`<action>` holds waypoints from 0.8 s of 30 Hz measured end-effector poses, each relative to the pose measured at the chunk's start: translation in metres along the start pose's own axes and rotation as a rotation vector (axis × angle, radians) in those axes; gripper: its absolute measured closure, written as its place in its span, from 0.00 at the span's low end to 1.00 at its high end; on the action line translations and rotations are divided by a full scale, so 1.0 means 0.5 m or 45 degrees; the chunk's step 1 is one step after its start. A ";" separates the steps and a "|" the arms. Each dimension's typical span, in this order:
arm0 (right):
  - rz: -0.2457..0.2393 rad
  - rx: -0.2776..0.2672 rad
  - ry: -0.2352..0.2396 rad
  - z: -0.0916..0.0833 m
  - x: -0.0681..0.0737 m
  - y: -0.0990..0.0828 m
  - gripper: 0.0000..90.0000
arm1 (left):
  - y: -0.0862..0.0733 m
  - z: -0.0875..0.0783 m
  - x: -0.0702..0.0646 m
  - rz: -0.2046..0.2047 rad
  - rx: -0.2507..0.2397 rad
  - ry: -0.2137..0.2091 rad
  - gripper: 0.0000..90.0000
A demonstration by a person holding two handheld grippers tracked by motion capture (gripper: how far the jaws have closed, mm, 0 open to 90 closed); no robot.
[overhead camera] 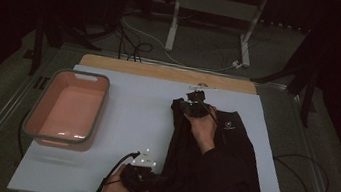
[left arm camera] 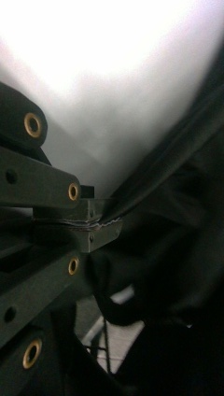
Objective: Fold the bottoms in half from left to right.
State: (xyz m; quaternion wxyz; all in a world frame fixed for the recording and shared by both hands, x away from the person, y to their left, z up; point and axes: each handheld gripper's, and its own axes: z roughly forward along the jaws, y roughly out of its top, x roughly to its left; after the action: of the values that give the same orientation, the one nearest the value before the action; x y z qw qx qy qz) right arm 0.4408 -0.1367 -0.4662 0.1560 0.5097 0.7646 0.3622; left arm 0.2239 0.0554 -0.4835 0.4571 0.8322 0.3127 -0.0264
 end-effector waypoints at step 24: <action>-0.104 0.027 0.094 0.057 0.114 0.032 0.96 | -0.005 -0.105 0.004 -0.016 -0.146 0.037 0.99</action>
State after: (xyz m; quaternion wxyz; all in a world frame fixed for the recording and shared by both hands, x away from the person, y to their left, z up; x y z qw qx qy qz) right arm 0.4440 -0.0710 -0.4670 0.1370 0.4660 0.7938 0.3659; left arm 0.2115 0.0980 -0.4553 0.4992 0.8030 0.3256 0.0008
